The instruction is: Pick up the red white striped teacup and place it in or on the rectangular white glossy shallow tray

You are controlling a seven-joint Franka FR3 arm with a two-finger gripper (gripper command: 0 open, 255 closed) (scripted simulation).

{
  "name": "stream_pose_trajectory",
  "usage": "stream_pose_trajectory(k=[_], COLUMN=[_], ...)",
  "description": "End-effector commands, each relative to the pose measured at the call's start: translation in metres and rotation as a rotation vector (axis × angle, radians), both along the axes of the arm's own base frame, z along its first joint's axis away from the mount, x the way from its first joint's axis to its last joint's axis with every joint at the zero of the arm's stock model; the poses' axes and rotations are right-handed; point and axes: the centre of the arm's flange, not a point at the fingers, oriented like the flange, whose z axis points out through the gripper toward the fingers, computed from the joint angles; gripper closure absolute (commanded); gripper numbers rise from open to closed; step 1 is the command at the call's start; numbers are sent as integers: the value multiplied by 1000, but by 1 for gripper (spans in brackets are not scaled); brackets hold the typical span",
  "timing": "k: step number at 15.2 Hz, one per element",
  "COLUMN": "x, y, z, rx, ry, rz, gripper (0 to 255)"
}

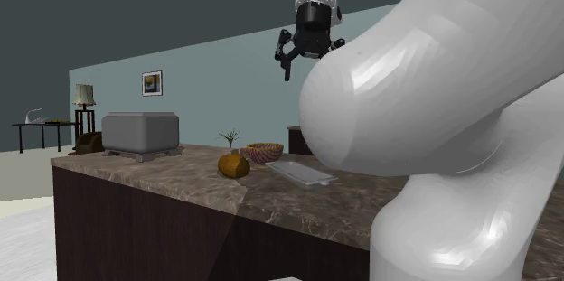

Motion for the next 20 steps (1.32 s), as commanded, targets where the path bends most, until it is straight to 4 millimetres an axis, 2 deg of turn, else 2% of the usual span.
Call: stream_pose_trajectory(k=[1,20], x=[0,227], y=[0,-23], z=[0,-101], rx=[0,28], ry=[0,-24], rz=[0,114], gripper=[0,0])
